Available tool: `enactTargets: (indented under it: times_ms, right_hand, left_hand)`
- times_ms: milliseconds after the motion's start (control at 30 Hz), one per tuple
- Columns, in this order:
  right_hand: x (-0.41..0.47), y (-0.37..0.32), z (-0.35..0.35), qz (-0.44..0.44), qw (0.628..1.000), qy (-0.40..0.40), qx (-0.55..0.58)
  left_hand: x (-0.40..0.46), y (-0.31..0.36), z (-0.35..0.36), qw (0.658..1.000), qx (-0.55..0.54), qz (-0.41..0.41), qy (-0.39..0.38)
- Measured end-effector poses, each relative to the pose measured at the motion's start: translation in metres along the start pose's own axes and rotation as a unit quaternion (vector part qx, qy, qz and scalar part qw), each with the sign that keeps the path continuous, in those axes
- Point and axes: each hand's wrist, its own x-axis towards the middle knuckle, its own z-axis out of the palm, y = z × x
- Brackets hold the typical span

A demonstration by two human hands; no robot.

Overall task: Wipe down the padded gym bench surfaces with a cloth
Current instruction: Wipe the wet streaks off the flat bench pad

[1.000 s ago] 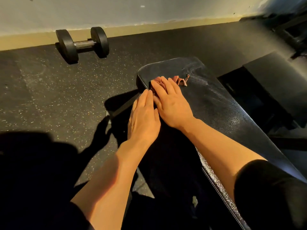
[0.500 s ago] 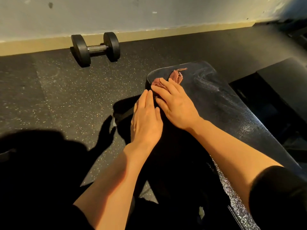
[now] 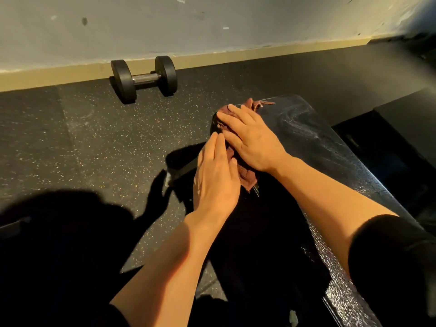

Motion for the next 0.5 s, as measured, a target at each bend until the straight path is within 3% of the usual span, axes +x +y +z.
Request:
enactTargets:
  times_ms: [100, 200, 267, 367, 500]
  right_hand:
    - [-0.001, 0.030, -0.005, 0.004, 0.999, -0.020, -0.036]
    - [0.009, 0.065, -0.007, 0.116, 0.986, -0.025, -0.117]
    - [0.012, 0.058, -0.008, 0.147, 0.979, -0.049, -0.130]
    - [-0.001, 0.026, -0.002, 0.056, 0.994, 0.037, -0.084]
    - [-0.008, 0.025, -0.006, 0.012, 1.000, 0.000, -0.021]
  left_hand:
    - [-0.004, 0.003, 0.004, 0.999, 0.025, 0.025, -0.039]
    - [-0.005, 0.005, 0.005, 0.996, 0.044, 0.045, -0.070]
    - [-0.004, 0.005, 0.004, 0.995, 0.054, 0.047, -0.068]
    - [-0.005, 0.008, 0.006, 0.996, 0.054, 0.052, -0.054]
    - [-0.008, 0.012, 0.010, 0.995, 0.058, 0.061, -0.051]
